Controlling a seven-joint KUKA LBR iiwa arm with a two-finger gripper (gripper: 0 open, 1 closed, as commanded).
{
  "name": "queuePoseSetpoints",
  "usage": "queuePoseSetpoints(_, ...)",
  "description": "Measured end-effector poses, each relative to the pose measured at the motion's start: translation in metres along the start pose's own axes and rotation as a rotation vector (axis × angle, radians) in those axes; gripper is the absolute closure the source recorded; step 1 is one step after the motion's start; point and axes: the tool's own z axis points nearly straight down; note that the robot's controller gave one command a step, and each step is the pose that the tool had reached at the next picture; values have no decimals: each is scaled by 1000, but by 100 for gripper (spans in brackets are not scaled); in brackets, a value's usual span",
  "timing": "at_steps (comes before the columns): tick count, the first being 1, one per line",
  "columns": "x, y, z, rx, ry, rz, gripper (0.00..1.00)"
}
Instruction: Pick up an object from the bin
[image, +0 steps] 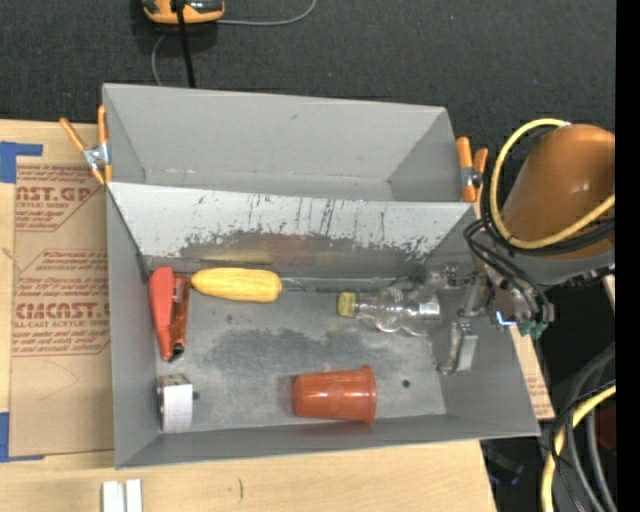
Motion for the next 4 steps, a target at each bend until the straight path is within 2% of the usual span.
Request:
queuePoseSetpoints(1, -1, 0, -4, 1, -8, -2, 0)
queuePoseSetpoints(2, -11, 20, -40, 1, 3, -23, 0)
queuePoseSetpoints(3, -32, 43, -88, 1, -7, -12, 0)
queuePoseSetpoints(4, -47, 52, -94, 1, -27, 30, 0)
